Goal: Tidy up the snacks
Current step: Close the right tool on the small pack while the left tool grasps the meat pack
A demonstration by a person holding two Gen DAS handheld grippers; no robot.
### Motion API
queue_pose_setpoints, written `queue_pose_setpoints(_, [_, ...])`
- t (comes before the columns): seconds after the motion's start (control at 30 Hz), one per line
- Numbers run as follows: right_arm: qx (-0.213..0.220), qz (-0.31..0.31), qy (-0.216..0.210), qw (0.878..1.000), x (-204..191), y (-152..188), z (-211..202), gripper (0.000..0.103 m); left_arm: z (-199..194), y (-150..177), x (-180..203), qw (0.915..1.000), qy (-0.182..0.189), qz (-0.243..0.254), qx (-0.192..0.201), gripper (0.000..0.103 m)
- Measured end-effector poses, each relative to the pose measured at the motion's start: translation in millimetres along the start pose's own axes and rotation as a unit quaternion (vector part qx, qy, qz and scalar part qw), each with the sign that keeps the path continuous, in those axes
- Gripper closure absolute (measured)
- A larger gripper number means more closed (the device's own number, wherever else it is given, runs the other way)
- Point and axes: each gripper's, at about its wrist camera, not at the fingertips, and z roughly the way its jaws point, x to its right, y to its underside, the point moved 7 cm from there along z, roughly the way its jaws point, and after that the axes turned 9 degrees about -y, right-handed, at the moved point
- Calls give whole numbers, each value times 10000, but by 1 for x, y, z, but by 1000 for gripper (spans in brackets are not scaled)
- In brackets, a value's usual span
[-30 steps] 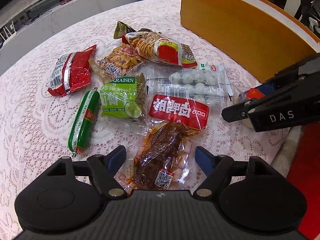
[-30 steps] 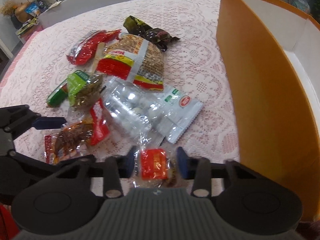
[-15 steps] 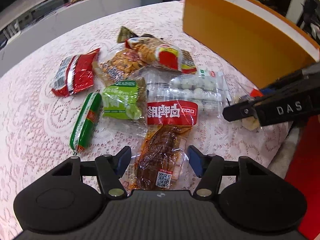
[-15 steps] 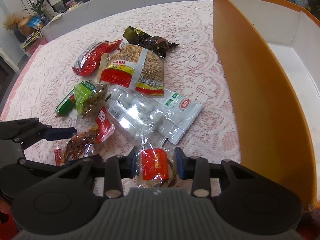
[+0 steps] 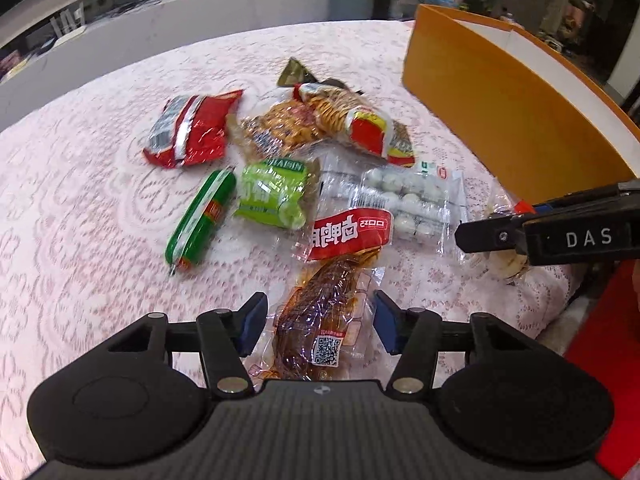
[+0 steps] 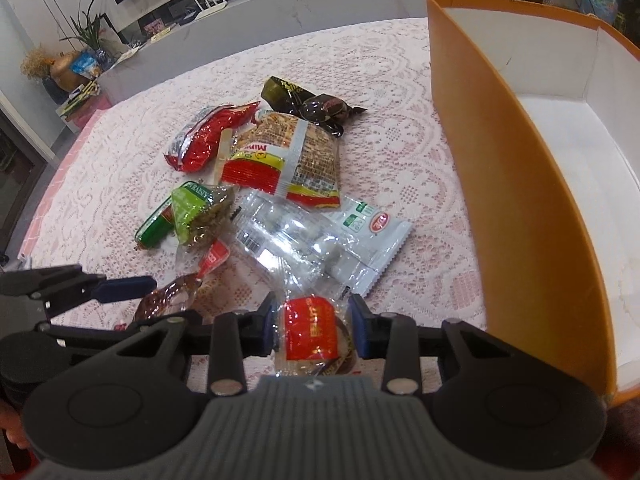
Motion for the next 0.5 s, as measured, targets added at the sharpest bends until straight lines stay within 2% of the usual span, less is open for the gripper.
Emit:
queue_pose_setpoints(0.07, [18, 45, -11, 10000, 1, 0, -1, 68, -1, 2, 0, 10000, -26, -23, -47, 41])
queue_pose_setpoints(0.1, [24, 58, -10, 10000, 1, 1, -2, 68, -1, 3, -1, 9999, -83, -31, -70, 52])
queue_pose_setpoints(0.33, [78, 57, 1, 10000, 2, 2, -5, 68, -10, 2, -4, 9993, -364, -39, 85, 57])
queue_pose_setpoints(0.5, [124, 13, -48, 9999, 0, 2, -8, 68, -25, -1, -1, 9989, -376, -193, 226, 57])
